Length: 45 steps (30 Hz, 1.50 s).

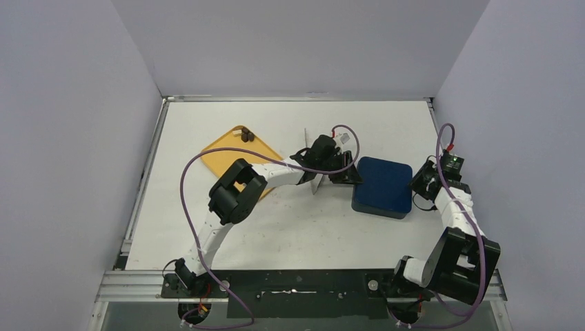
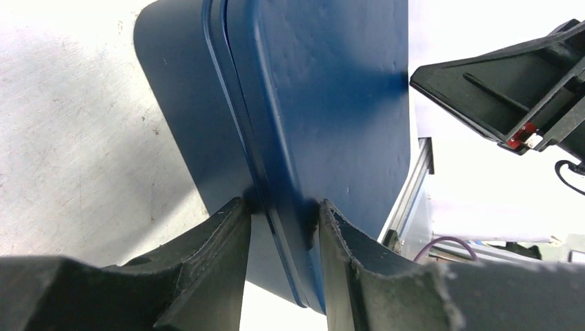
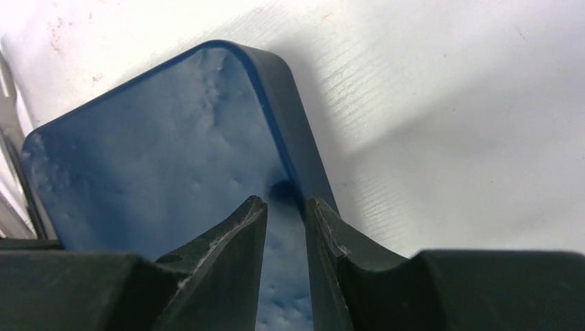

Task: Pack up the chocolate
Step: Close the box lid on the packing box.

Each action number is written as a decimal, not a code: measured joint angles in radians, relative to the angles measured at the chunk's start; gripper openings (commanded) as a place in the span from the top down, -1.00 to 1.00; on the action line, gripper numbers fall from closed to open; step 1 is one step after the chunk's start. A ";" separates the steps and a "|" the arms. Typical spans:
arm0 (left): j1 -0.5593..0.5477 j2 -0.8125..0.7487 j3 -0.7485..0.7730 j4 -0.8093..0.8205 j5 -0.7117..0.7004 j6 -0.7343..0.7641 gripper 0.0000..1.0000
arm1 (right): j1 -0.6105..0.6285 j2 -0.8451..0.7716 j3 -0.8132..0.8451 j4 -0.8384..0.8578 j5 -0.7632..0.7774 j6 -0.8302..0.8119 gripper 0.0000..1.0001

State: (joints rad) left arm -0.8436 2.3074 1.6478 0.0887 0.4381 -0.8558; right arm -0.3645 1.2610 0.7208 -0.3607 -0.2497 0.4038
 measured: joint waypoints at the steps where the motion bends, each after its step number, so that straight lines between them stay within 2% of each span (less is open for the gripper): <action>1: 0.001 -0.001 -0.009 0.018 0.004 -0.007 0.78 | 0.001 -0.011 0.000 -0.006 -0.002 0.000 0.40; 5: 0.010 0.005 0.006 0.018 0.043 -0.022 0.30 | 0.008 -0.048 0.009 -0.027 -0.035 0.004 0.26; 7: 0.011 0.014 0.043 -0.024 0.051 -0.009 0.09 | 0.011 -0.047 0.014 -0.027 -0.045 0.005 0.03; 8: 0.013 0.016 0.055 -0.042 0.049 0.003 0.03 | 0.012 -0.047 0.014 -0.028 -0.046 0.005 -0.09; 10: 0.013 0.017 0.060 -0.075 0.042 0.017 -0.03 | 0.013 -0.043 0.014 -0.034 -0.041 0.003 -0.21; 12: 0.013 0.021 0.065 -0.089 0.044 0.023 -0.01 | 0.013 -0.033 0.014 -0.036 -0.024 -0.003 -0.21; 13: 0.014 0.025 0.069 -0.092 0.048 0.026 0.07 | 0.013 -0.025 0.014 -0.035 -0.019 -0.003 -0.16; 15: 0.013 0.031 0.070 -0.084 0.061 0.024 0.30 | 0.013 0.004 0.014 -0.032 -0.010 -0.004 0.02; 17: 0.012 0.031 0.070 -0.074 0.067 0.023 0.44 | 0.021 0.029 0.014 -0.027 -0.010 -0.006 0.22; 20: 0.011 0.024 0.065 -0.067 0.064 0.024 0.46 | 0.039 0.040 0.013 0.006 -0.006 -0.016 0.44; 22: 0.022 0.020 0.062 -0.066 0.065 0.025 0.42 | 0.049 0.039 0.013 0.028 -0.005 -0.022 0.50; 25: 0.035 0.019 0.059 -0.066 0.063 0.030 0.16 | 0.065 0.023 0.013 0.052 -0.005 -0.020 0.51; 28: 0.034 0.031 0.059 -0.063 0.064 0.028 0.12 | 0.080 -0.002 0.013 0.061 -0.006 -0.015 0.49; 29: 0.034 0.031 0.059 -0.063 0.063 0.028 0.14 | 0.082 -0.003 0.013 0.061 -0.004 -0.015 0.48; 31: 0.032 0.032 0.059 -0.062 0.062 0.029 0.32 | 0.084 -0.002 0.009 0.061 0.007 -0.015 0.47; 38: 0.030 0.031 0.060 -0.062 0.060 0.029 0.58 | 0.086 0.012 -0.023 0.076 0.053 -0.012 0.40; 43: 0.024 0.031 0.084 -0.095 0.042 0.042 0.61 | 0.082 0.021 -0.018 0.076 0.058 -0.008 0.34; 45: 0.021 0.031 0.091 -0.104 0.039 0.051 0.60 | 0.079 0.018 -0.005 0.048 0.067 -0.007 0.16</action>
State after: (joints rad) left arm -0.8223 2.3379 1.7390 -0.0154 0.4770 -0.8051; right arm -0.2855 1.2793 0.7162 -0.3126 -0.1829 0.3969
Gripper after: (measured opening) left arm 0.322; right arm 0.324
